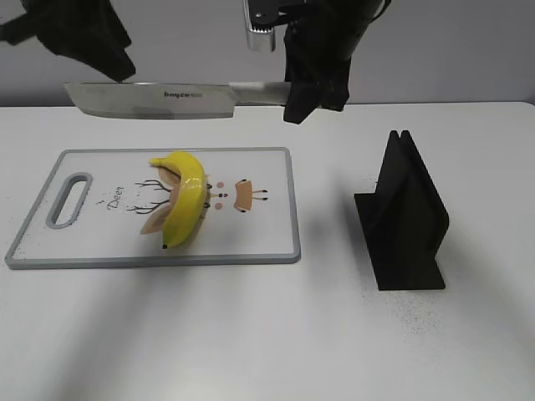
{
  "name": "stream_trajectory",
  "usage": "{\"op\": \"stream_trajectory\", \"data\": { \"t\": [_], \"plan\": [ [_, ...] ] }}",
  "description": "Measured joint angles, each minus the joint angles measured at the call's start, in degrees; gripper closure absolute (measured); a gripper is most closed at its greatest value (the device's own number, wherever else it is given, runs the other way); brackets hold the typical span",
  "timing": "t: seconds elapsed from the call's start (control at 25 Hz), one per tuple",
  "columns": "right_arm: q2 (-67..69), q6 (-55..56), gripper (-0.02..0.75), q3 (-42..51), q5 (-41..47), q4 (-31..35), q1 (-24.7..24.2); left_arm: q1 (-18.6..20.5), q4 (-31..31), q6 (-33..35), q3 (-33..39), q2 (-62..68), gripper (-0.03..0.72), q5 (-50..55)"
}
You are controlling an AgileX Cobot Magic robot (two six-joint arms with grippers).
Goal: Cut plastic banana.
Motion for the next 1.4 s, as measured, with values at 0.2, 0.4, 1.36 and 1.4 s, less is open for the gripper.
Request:
{"op": "stream_trajectory", "data": {
  "t": [0.2,0.4,1.36,1.4],
  "plan": [
    [0.56,-0.18,0.578,-0.26,0.00,-0.34,0.00,0.00,0.55,0.94,0.00,3.64,0.183,0.00],
    [0.56,-0.30,0.578,-0.33,0.00,-0.83,0.00,0.00,3.00,1.12,0.00,5.16,0.238,0.00],
    [0.63,3.17,0.578,-0.37,-0.68,0.50,-0.18,1.60,2.98,1.40,0.00,10.82,0.665,0.87],
    [0.69,3.53,0.578,-0.37,-0.74,0.64,-0.18,1.60,3.12,1.00,0.00,11.27,0.665,0.75]
  ]
}}
